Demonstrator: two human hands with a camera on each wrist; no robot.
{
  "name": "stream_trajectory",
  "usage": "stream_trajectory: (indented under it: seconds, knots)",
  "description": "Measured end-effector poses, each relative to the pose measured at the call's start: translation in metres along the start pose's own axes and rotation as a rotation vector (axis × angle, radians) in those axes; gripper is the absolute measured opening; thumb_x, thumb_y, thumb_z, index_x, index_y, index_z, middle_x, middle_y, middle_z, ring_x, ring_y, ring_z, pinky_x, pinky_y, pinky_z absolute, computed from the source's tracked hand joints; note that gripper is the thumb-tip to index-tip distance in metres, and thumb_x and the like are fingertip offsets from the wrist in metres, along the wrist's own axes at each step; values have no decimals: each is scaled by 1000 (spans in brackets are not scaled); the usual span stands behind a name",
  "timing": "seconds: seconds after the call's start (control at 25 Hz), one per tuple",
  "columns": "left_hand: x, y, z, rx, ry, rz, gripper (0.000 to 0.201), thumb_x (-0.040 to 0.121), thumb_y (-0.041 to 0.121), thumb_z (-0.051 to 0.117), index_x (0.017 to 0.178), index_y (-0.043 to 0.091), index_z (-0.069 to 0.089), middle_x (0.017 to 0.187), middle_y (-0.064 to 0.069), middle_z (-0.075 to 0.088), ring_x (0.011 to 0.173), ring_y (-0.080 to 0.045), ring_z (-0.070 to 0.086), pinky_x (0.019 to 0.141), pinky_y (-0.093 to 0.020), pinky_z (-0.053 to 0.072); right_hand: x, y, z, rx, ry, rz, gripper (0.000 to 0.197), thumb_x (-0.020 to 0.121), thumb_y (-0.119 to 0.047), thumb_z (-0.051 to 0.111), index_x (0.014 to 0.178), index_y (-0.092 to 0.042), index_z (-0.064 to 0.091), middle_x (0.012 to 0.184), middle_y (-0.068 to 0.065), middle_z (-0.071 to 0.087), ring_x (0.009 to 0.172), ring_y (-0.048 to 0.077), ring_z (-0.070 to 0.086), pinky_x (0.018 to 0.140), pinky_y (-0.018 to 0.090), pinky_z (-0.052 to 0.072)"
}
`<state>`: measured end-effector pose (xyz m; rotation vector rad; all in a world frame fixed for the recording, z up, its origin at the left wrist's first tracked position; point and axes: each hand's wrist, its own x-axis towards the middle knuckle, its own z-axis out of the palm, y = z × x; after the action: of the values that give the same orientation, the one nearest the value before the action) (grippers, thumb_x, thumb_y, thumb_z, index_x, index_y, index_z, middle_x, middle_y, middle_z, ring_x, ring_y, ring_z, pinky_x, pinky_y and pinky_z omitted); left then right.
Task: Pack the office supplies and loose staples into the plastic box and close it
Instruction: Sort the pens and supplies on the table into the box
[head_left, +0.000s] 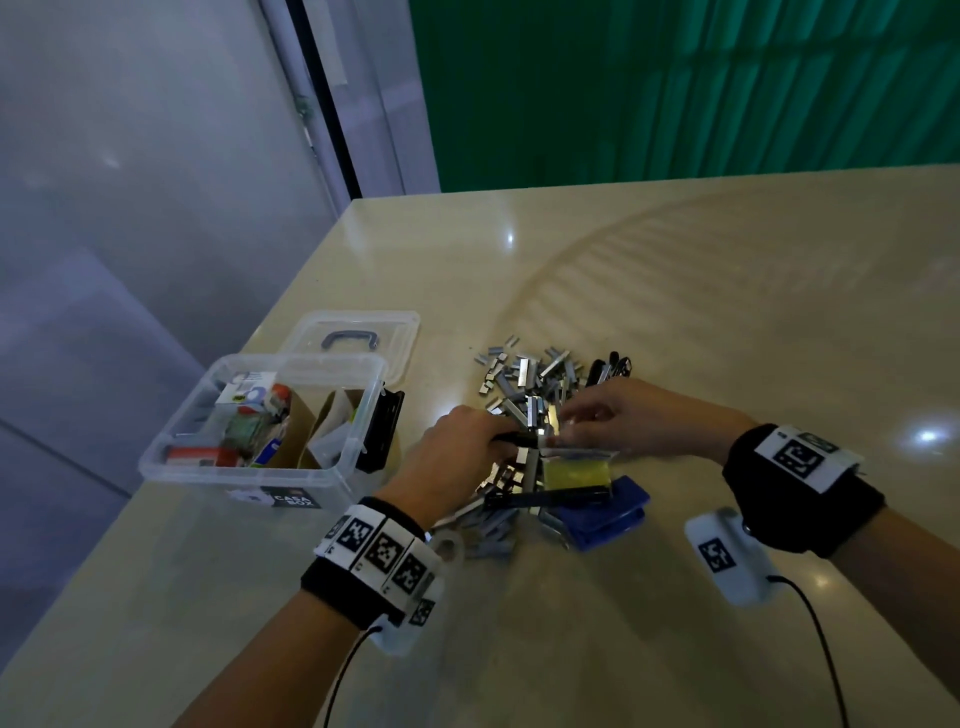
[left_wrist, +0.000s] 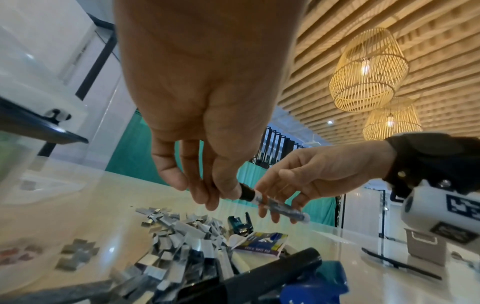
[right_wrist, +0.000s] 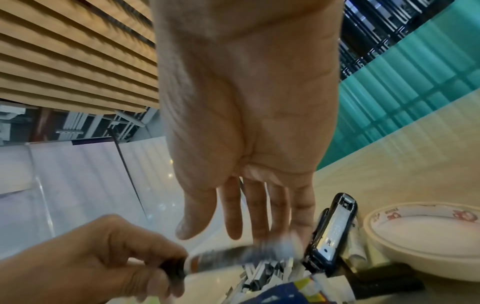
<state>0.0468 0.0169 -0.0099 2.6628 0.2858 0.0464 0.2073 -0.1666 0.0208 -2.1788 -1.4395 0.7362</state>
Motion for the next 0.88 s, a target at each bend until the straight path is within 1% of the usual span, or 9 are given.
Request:
stream_trajectory:
  seconds: [0.08, 0.16, 0.24, 0.36, 0.44, 0.52, 0.68, 0.8, 0.88]
  knots:
    - [-1, 8, -1, -68, 60, -8, 13, 93, 22, 62, 103, 24, 71, 80, 4, 66, 68, -12, 57, 63, -29, 42, 3, 0, 4, 34, 18, 0, 21, 96, -37, 64, 104, -20, 73, 87, 7, 71, 76, 23, 64, 67, 33, 46]
    - [-3, 15, 1, -85, 91, -72, 20, 91, 29, 67, 110, 23, 66, 90, 2, 70, 78, -14, 62, 70, -31, 49, 3, 3, 1, 60, 15, 31, 19, 96, -31, 65, 96, -15, 74, 78, 6, 72, 66, 17, 65, 63, 26, 49]
    - [-6, 17, 8, -73, 23, -159, 30, 87, 35, 73, 109, 20, 59, 96, 0, 67, 84, -17, 62, 71, -31, 49, 1, 6, -4, 36, 14, 88, 18, 96, -29, 66, 97, -13, 74, 72, 2, 71, 56, 5, 60, 55, 17, 45]
    - [-8, 20, 24, 96, -191, -64, 28, 81, 37, 78, 97, 20, 63, 96, 0, 59, 88, -17, 55, 71, -29, 44, -6, 9, -8, 62, 26, 133, 15, 97, -28, 65, 100, -16, 72, 71, -1, 68, 54, 2, 57, 54, 16, 46]
    - [-6, 19, 35, 170, -231, 2, 28, 82, 30, 76, 106, 18, 70, 103, -4, 59, 99, -20, 53, 79, -31, 45, -9, 8, -8, 94, 36, 132, 13, 99, -24, 64, 103, -14, 71, 73, 1, 68, 55, 1, 57, 54, 16, 46]
    - [-4, 19, 43, 177, -215, -10, 30, 84, 23, 71, 113, 17, 71, 109, -8, 58, 104, -24, 53, 82, -33, 45, -10, 4, -8, 107, 46, 119, 13, 99, -23, 63, 103, -13, 70, 76, 1, 69, 58, 2, 58, 55, 17, 46]
    - [-5, 24, 40, 147, -197, 1, 23, 86, 20, 69, 108, 13, 72, 104, -8, 61, 97, -24, 59, 73, -30, 44, -12, -4, -10, 143, 84, 149, 14, 99, -16, 61, 111, -17, 67, 94, 4, 69, 80, 14, 64, 67, 27, 51]
    - [-13, 31, 11, 82, -101, 6, 12, 87, 19, 66, 95, 12, 70, 90, -6, 65, 83, -24, 63, 65, -29, 42, -13, -10, -13, 286, 154, 175, 30, 100, -4, 55, 124, -22, 58, 99, 13, 66, 81, 18, 62, 64, 23, 51]
    - [-22, 35, -19, 14, -12, 0, 9, 88, 22, 64, 95, 15, 63, 88, -5, 65, 80, -25, 63, 63, -31, 44, -15, -18, -16, 402, 182, 178, 41, 98, 2, 56, 130, -23, 53, 105, 17, 65, 83, 22, 63, 67, 29, 53]
